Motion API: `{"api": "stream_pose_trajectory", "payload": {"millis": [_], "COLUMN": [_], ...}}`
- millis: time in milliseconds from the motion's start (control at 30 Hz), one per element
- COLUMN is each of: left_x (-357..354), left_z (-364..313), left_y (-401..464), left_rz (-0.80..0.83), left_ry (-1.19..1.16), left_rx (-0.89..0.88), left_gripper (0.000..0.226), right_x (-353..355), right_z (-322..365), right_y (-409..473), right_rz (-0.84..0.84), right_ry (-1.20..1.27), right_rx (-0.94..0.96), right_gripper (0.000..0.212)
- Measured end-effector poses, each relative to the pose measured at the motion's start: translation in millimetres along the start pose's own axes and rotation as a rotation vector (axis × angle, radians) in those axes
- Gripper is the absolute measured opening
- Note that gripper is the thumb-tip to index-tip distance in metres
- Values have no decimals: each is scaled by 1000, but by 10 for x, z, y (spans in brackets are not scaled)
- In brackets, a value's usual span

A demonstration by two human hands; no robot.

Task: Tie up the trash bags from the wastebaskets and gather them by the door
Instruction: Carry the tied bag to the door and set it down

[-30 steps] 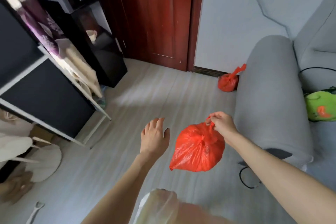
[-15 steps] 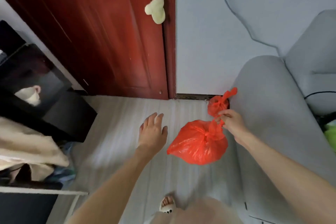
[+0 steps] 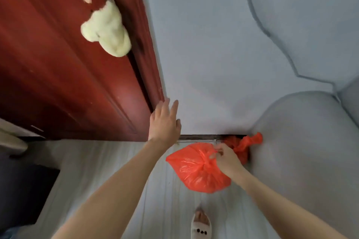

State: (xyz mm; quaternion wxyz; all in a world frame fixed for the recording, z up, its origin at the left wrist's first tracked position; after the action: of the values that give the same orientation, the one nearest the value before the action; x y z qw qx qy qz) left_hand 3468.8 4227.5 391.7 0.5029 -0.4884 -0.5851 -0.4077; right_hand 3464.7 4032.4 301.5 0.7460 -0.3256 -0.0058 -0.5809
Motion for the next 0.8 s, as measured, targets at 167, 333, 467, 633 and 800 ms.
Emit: {"api": "stream_pose_trajectory", "payload": {"millis": [167, 333, 467, 633, 800], "left_x": [-978, -1848, -2226, -2351, -2190], "left_z": [72, 295, 459, 507, 428], "left_y": [1124, 1692, 1937, 2011, 1927], "left_rz": [9, -21, -157, -170, 40], "left_ry": [289, 486, 527, 500, 482], "left_rx": [-179, -228, -180, -185, -239], "left_gripper": [71, 83, 92, 99, 92], "right_x": [-353, -628, -716, -721, -640], "right_z": [-494, -1075, -1355, -1274, -952], "right_y": [1337, 2256, 2514, 2552, 2408], "right_rz": [47, -22, -9, 57, 94], "right_ry": [37, 239, 302, 207, 149], "right_rx": [-135, -341, -456, -486, -503], "right_gripper": [27, 27, 34, 40, 39]}}
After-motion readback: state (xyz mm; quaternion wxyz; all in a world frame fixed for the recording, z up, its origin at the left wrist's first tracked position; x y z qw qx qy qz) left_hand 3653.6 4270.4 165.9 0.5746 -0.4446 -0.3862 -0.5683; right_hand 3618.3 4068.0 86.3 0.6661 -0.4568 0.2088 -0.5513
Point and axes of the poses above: each hand's wrist, its own y-axis towards the middle knuckle, its own x-axis out of the back of the hand, z = x × y, the point moved 3 cm from there along y, towards the middle knuckle, and after that the axes turned 5 degrees about y, right-handed, at the moved point
